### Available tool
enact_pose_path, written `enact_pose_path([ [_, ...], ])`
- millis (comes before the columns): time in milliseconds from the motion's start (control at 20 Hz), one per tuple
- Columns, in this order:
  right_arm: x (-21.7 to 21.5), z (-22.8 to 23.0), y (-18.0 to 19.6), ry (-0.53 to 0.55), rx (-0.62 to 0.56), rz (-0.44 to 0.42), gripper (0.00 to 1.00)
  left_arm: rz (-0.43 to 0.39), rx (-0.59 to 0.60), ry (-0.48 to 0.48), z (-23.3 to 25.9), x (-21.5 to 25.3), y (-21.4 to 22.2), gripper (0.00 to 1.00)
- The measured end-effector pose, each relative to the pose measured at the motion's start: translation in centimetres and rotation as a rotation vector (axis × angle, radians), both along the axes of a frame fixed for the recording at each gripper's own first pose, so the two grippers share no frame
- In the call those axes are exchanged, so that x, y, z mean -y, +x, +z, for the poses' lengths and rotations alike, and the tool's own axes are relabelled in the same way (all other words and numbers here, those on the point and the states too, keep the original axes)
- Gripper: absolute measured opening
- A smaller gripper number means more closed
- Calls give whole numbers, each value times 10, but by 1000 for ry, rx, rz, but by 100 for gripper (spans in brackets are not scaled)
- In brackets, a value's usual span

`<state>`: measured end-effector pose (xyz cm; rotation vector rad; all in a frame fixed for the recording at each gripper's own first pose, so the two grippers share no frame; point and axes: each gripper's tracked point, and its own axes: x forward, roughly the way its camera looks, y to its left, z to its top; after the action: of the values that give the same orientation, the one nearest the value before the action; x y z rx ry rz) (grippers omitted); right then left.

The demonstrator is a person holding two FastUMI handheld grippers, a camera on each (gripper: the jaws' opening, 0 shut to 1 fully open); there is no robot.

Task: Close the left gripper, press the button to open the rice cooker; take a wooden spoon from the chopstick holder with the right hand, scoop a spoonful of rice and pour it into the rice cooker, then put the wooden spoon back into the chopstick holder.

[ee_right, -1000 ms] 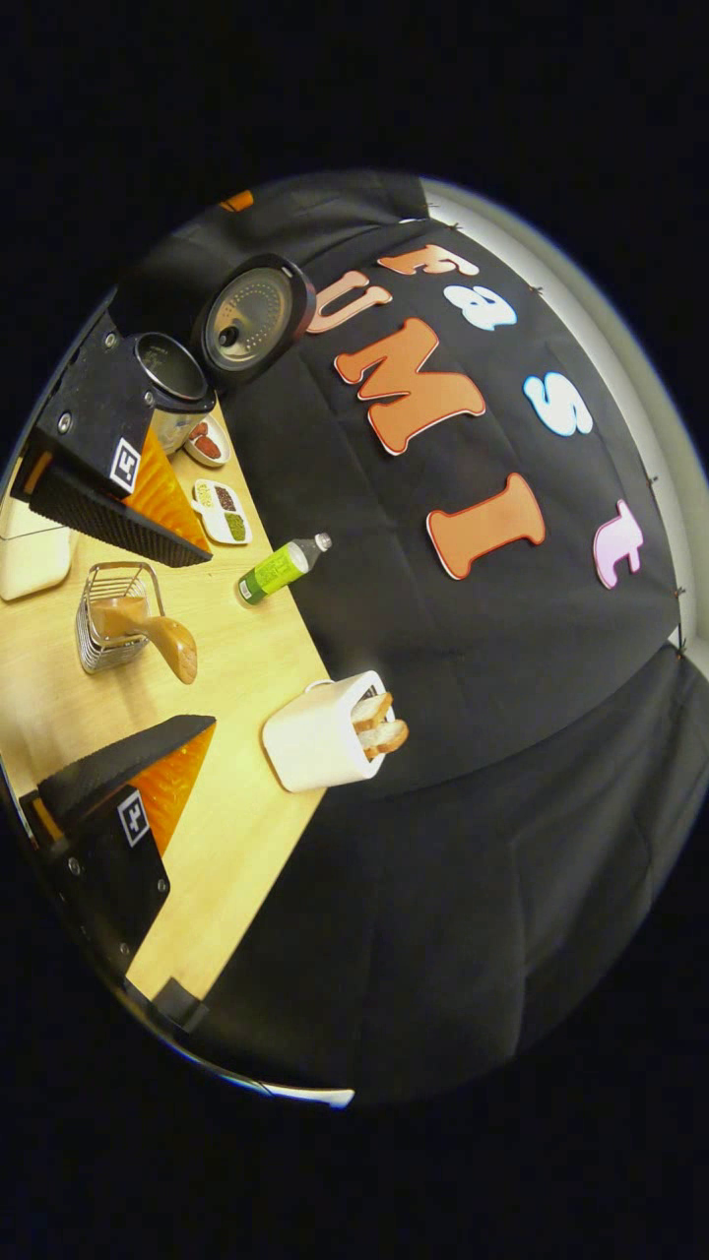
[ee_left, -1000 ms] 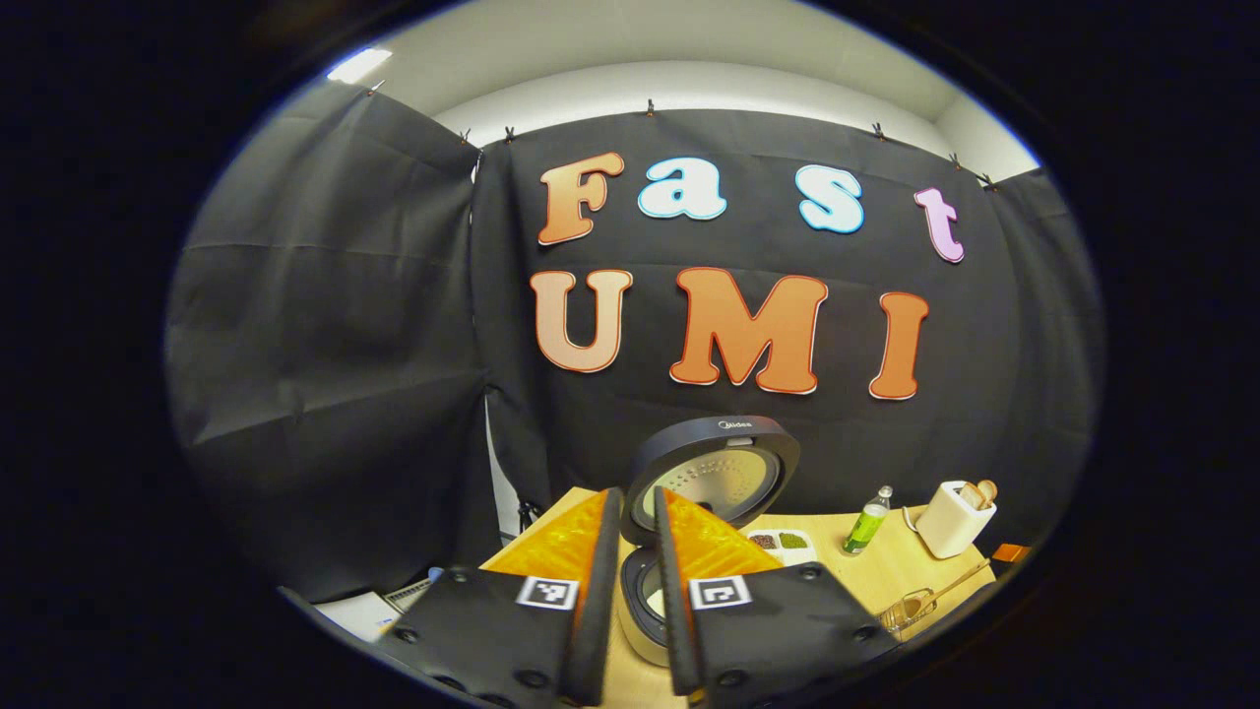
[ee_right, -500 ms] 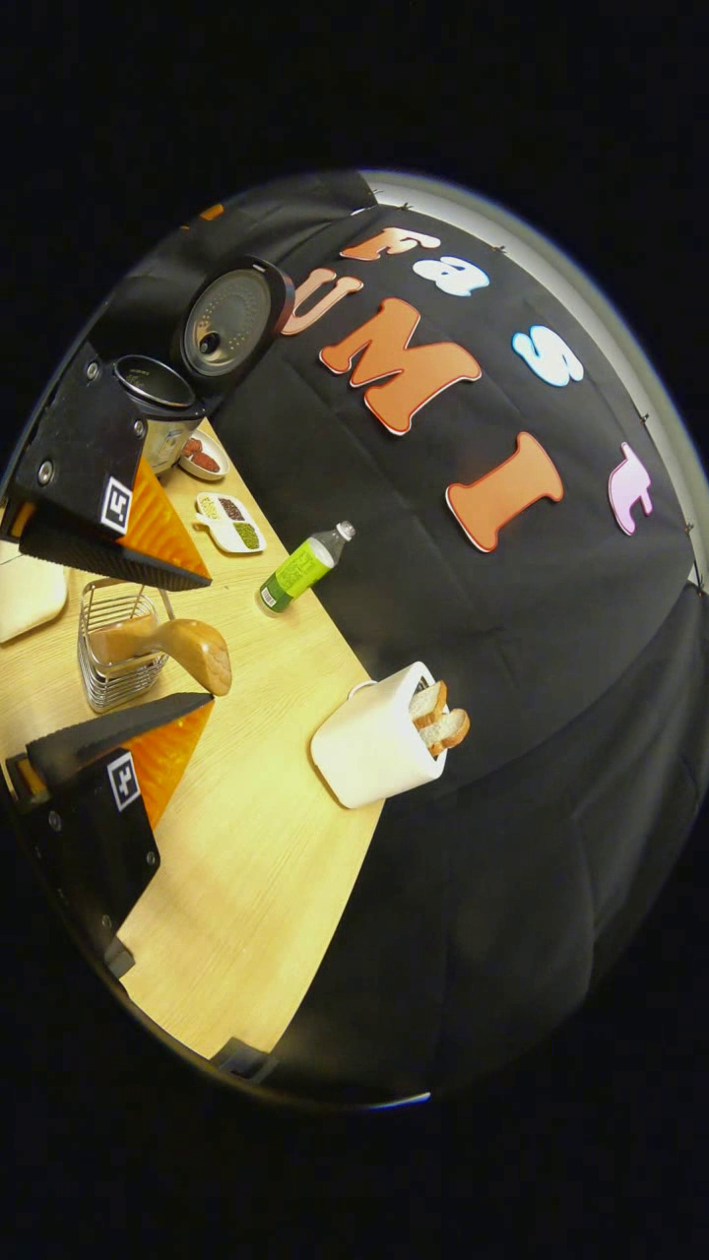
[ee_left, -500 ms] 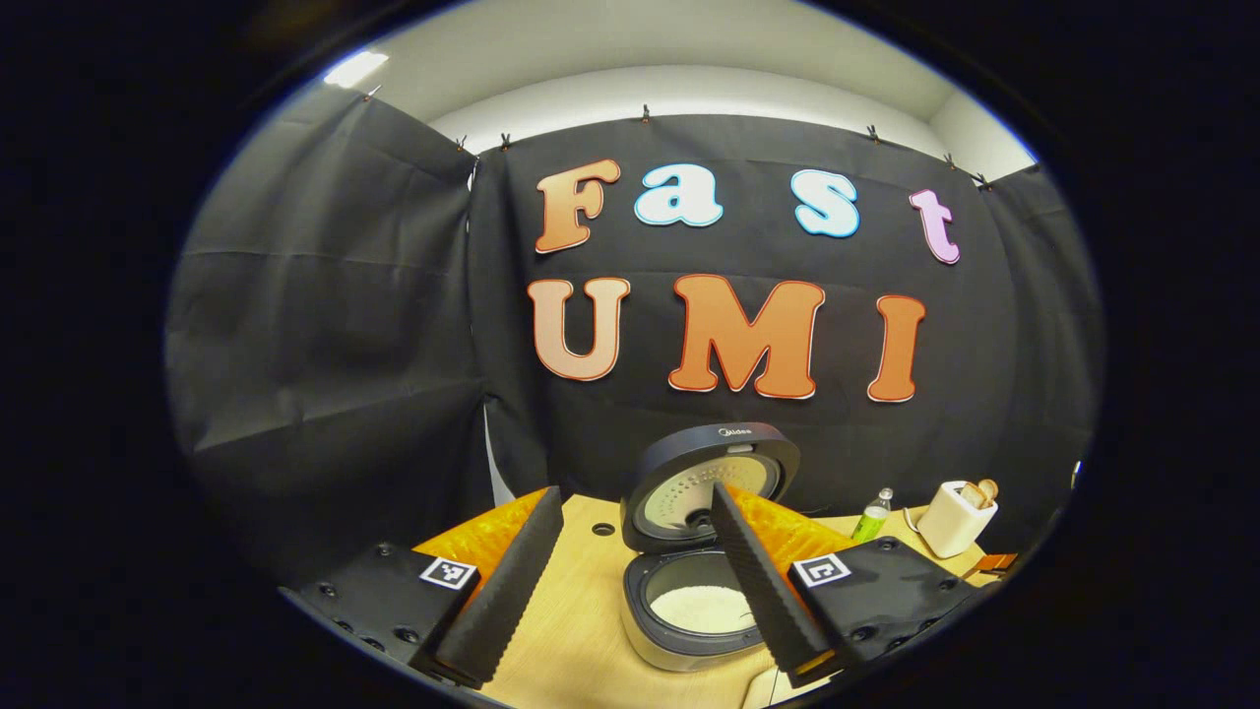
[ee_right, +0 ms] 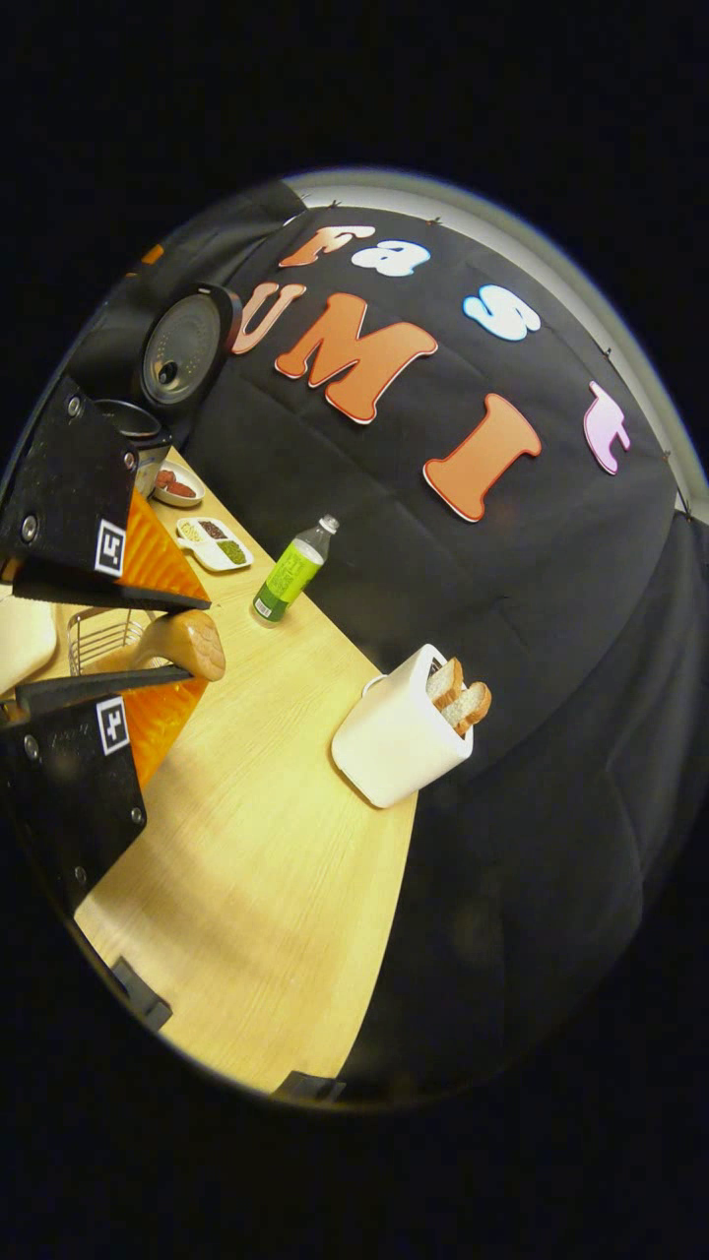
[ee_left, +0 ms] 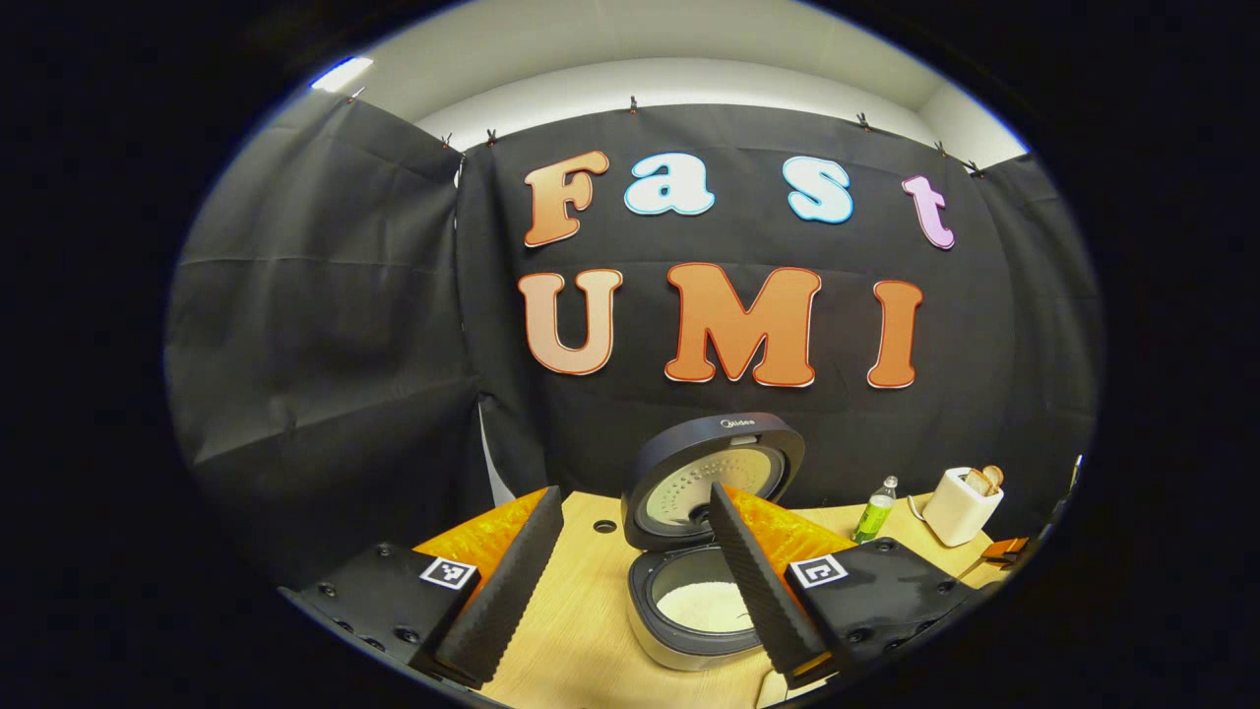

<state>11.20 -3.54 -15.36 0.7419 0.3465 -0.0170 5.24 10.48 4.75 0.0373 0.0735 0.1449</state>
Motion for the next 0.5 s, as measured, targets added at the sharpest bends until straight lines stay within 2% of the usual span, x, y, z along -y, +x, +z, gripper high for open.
enact_pose_path([
  [150,-8,12,-6,-25,22,5,23,-19,-1,0,1,3,4,98],
  [400,-12,60,-19,-91,93,-2,18,-46,6,-4,2,5,6,98],
  [500,-21,78,-31,-129,120,21,18,-63,12,-12,4,7,8,98],
])
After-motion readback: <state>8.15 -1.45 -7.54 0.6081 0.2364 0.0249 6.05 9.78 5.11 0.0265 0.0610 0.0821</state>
